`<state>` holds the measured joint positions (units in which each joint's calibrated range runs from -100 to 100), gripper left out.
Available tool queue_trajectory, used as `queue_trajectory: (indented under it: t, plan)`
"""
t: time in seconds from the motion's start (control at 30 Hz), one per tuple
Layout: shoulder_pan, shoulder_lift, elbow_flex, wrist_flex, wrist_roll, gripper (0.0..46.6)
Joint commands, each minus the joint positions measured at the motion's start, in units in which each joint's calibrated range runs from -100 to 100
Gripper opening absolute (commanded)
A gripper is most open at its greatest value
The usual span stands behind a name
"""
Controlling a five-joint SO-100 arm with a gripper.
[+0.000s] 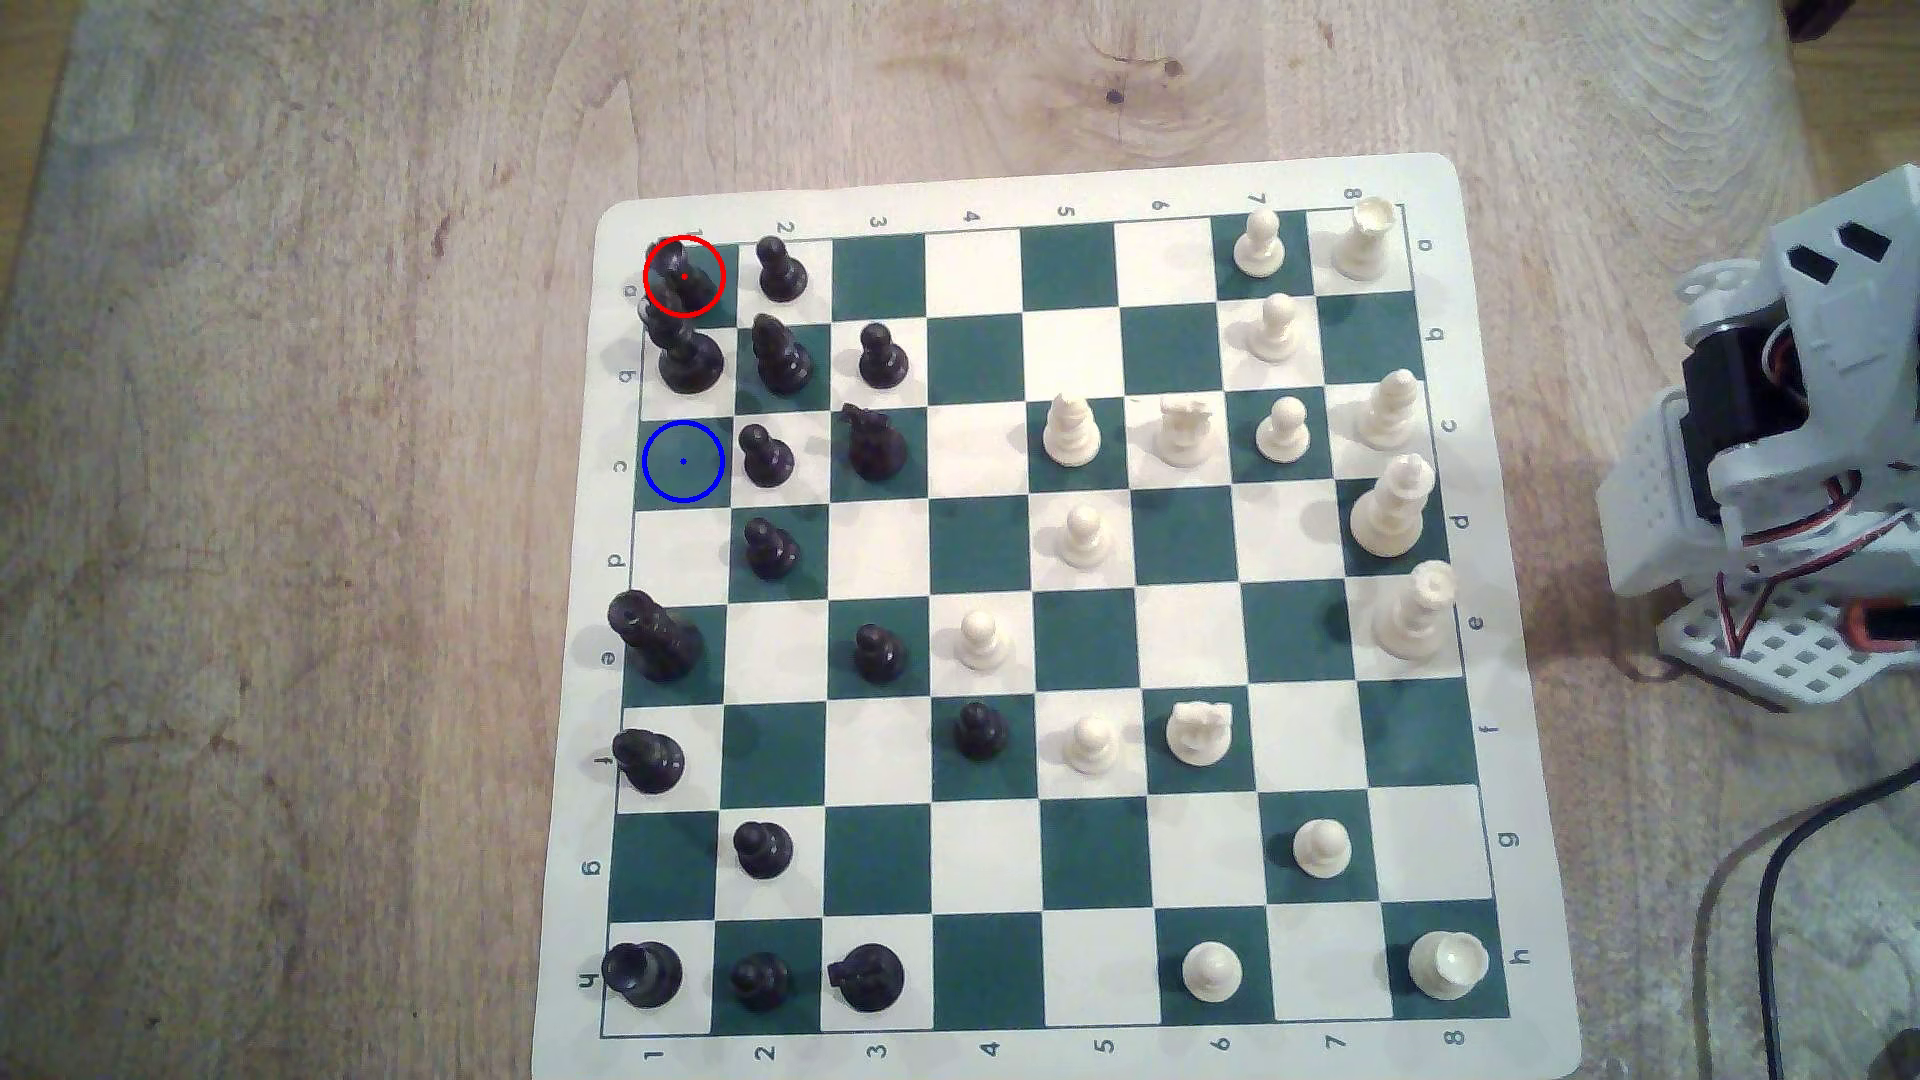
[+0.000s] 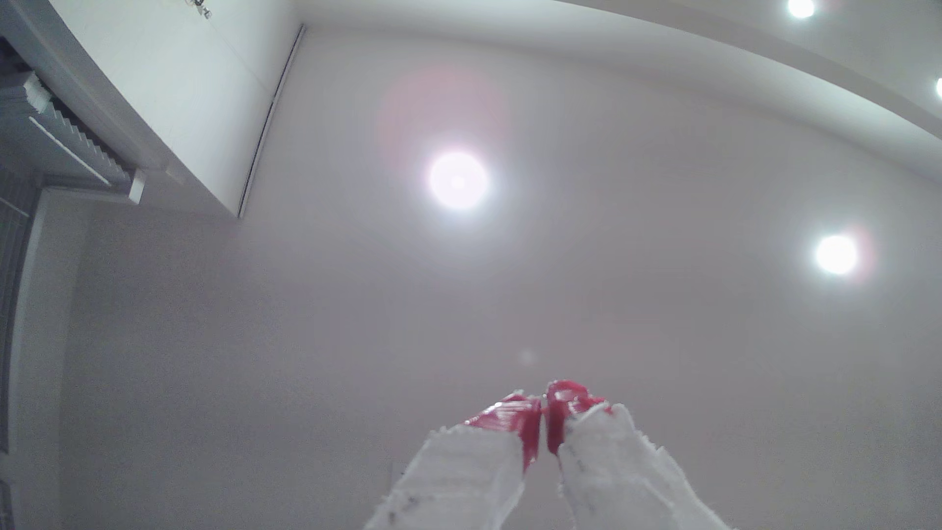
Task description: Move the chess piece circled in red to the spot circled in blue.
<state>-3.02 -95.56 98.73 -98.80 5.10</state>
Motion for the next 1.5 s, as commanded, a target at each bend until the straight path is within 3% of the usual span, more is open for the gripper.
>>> queue_trajectory:
  t: [0.0, 0.23, 0.4, 0.57, 0.67, 0.87, 0.93, 1.0, 1.2, 1.47]
  plan:
    - [8.4, -0.2, 1.2, -0.9, 0.1, 0.2]
    - [8.1, -0.3, 1.2, 11.3, 0.1, 0.2]
    - [9.0, -0.3, -3.0, 36.1, 0.1, 0.2]
    - [13.2, -0.3, -13.5, 71.3, -0.1, 0.2]
    - [14.9, -0.3, -16.8, 82.0, -0.7, 0.2]
    - [16.7, 15.8, -27.3, 95.4, -1.4, 0.2]
    - [18.3, 20.8, -30.5, 96.3, -3.3, 0.2]
    - [19.4, 30.3, -38.2, 100.4, -1.6, 1.8]
    - [17.9, 49.9, -53.2, 110.9, -2.9, 3.2]
    - [17.5, 72.0, -77.2, 123.9, -7.1, 3.6]
